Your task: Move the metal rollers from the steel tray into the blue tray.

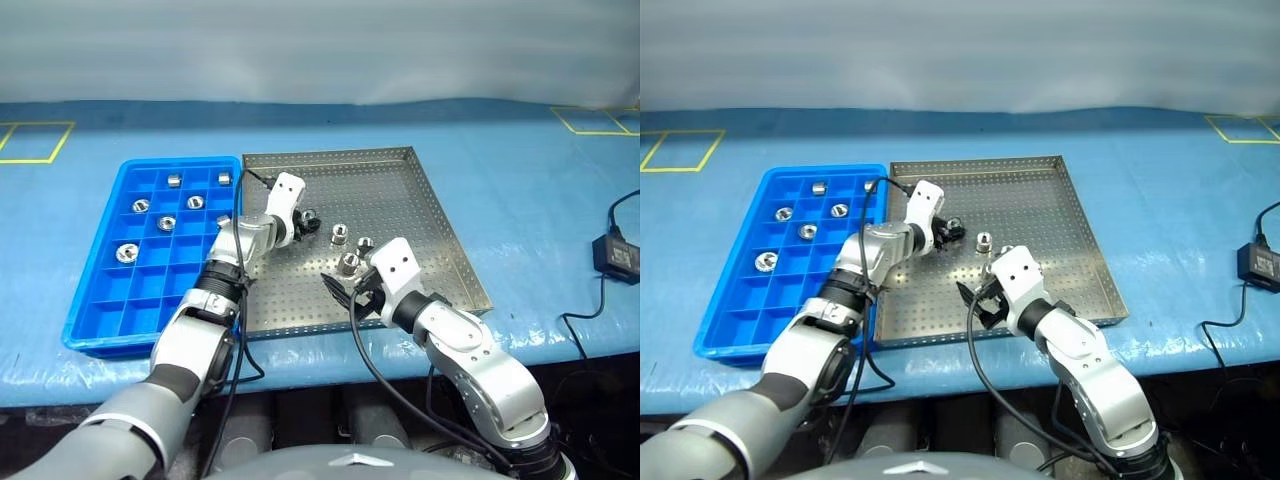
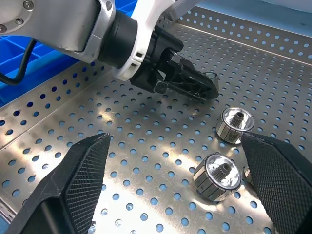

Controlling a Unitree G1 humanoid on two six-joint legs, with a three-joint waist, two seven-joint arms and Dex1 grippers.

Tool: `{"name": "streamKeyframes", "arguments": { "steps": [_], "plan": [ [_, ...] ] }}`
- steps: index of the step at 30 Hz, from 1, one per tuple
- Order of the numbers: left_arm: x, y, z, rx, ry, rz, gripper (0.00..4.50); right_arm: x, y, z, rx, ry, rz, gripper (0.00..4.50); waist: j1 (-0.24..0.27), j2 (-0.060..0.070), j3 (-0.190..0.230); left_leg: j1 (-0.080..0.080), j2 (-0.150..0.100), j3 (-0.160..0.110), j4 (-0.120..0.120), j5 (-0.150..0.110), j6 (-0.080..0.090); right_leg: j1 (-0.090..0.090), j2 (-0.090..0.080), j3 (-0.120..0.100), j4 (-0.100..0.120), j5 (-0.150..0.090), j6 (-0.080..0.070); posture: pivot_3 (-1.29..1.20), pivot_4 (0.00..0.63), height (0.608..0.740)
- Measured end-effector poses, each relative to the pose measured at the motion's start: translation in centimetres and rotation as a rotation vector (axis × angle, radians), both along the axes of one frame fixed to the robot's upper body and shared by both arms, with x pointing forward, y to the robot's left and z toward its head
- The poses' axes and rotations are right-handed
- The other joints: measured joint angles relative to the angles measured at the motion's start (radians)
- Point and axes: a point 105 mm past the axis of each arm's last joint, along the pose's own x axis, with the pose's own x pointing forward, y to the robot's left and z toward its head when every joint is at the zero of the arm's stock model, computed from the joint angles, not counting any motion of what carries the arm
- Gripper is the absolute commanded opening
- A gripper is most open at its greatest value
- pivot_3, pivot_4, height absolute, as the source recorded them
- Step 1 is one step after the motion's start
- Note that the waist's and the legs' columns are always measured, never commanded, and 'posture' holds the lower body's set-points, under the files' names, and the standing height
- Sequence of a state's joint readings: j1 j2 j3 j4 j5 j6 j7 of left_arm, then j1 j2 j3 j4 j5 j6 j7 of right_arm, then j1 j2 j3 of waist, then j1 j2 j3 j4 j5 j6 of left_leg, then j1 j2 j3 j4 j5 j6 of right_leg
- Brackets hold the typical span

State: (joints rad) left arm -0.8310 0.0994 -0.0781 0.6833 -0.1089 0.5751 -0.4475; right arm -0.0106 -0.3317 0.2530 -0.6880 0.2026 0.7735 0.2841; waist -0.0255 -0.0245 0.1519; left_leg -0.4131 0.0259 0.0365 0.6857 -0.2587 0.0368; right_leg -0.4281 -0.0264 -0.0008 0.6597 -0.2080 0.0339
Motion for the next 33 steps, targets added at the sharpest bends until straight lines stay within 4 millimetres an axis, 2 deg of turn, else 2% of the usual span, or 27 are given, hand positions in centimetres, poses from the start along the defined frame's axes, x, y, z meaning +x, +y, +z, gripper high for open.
{"name": "streamKeyframes", "arguments": {
  "steps": [1,3,6,9,11,13,17,22,25,33],
  "plan": [
    [0.0,0.1,0.2,-0.012,-0.006,0.004,1.7,0.0,0.1,0.0,0.0,0.001,0.002,4.5,0.0,0.0,0.0,0.0,0.0,0.0,0.0,0.0,0.0,0.0,0.0,0.0,0.0,0.0,0.0,-0.05,0.15,0.74],
    [0.0,0.6,0.9,-0.044,-0.03,0.022,1.71,-0.1,0.2,0.0,0.003,0.003,0.007,4.5,-0.002,0.0,0.0,0.0,0.001,0.0,0.0,0.0,0.0,0.0,0.0,0.0,0.0,0.0,0.0,-0.05,0.15,0.74],
    [0.1,2.7,3.4,-0.088,-0.117,0.094,1.71,-0.1,0.4,0.0,0.005,0.003,0.011,4.5,-0.003,0.0,0.0,0.0,0.001,0.0,-0.001,0.0,0.0,-0.001,0.0,0.0,0.0,0.0,0.0,-0.04,0.15,0.74],
    [-0.3,6.7,6.3,-0.096,-0.253,0.256,1.71,-0.1,0.6,0.0,0.008,0.003,0.022,4.5,-0.003,0.0,0.0,0.001,0.001,0.0,-0.001,0.0,0.0,0.0,-0.001,0.001,0.0,0.0,0.0,0.0,0.15,0.74],
    [-1.3,9.8,7.4,-0.068,-0.324,0.38,1.71,0.0,0.9,0.0,0.007,0.005,0.04,4.5,-0.001,0.0,0.0,0.001,0.001,0.0,-0.002,0.0,0.0,0.0,-0.001,0.001,0.0,0.0,0.0,0.03,0.15,0.74],
    [-2.4,11.9,7.8,-0.028,-0.362,0.466,1.71,0.0,1.1,0.0,0.002,0.005,0.06,4.5,0.009,0.0,0.0,0.001,0.001,0.0,-0.001,0.0,0.0,0.0,-0.001,0.0,0.0,0.0,-0.001,0.07,0.15,0.74],
    [-5.9,14.9,8.0,0.096,-0.421,0.581,1.71,0.4,2.5,0.3,-0.011,-0.004,0.151,4.5,0.026,0.0,0.0,0.001,0.0,0.0,-0.001,0.0,0.0,0.001,-0.002,0.0,0.0,0.0,0.0,0.11,0.15,0.74],
    [-9.3,16.4,7.4,0.232,-0.438,0.652,1.71,1.0,4.7,1.1,0.0,-0.032,0.256,4.5,0.055,0.0,0.0,0.002,0.0,-0.001,-0.001,0.001,-0.001,0.001,-0.002,-0.001,0.0,0.0,-0.001,0.17,0.15,0.74],
    [-11.2,16.9,6.1,0.274,-0.39,0.699,1.71,1.1,5.8,1.3,0.005,-0.045,0.312,4.5,0.068,0.0,0.0,0.001,0.0,-0.001,-0.001,0.001,-0.001,0.001,-0.002,-0.002,0.0,-0.001,-0.002,0.19,0.15,0.74],
    [-13.6,17.3,2.8,0.269,-0.258,0.788,1.71,0.6,6.7,0.9,0.009,-0.032,0.372,4.5,0.094,0.0,0.0,0.001,0.0,-0.002,-0.001,0.001,-0.001,0.002,-0.003,-0.003,0.0,-0.004,-0.007,0.19,0.15,0.74]
  ]
}}
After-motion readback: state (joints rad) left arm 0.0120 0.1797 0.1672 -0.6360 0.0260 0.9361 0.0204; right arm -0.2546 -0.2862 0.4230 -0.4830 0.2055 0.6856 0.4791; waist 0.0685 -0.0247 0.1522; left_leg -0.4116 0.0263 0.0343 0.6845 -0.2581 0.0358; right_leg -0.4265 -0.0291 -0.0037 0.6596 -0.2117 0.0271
